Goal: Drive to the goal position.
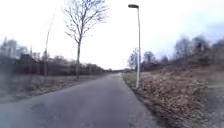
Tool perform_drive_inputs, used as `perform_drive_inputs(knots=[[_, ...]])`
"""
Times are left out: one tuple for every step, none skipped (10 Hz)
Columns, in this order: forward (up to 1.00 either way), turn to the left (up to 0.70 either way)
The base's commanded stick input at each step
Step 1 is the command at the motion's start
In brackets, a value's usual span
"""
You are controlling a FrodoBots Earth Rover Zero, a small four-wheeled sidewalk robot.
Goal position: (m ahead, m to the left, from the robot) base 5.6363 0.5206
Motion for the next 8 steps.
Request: perform_drive_inputs(knots=[[0.50, 0.51], [0.50, 0.47], [0.50, 0.37], [0.50, 0.25], [0.50, 0.13], [0.50, 0.01], [0.50, 0.01], [0.50, 0.01]])
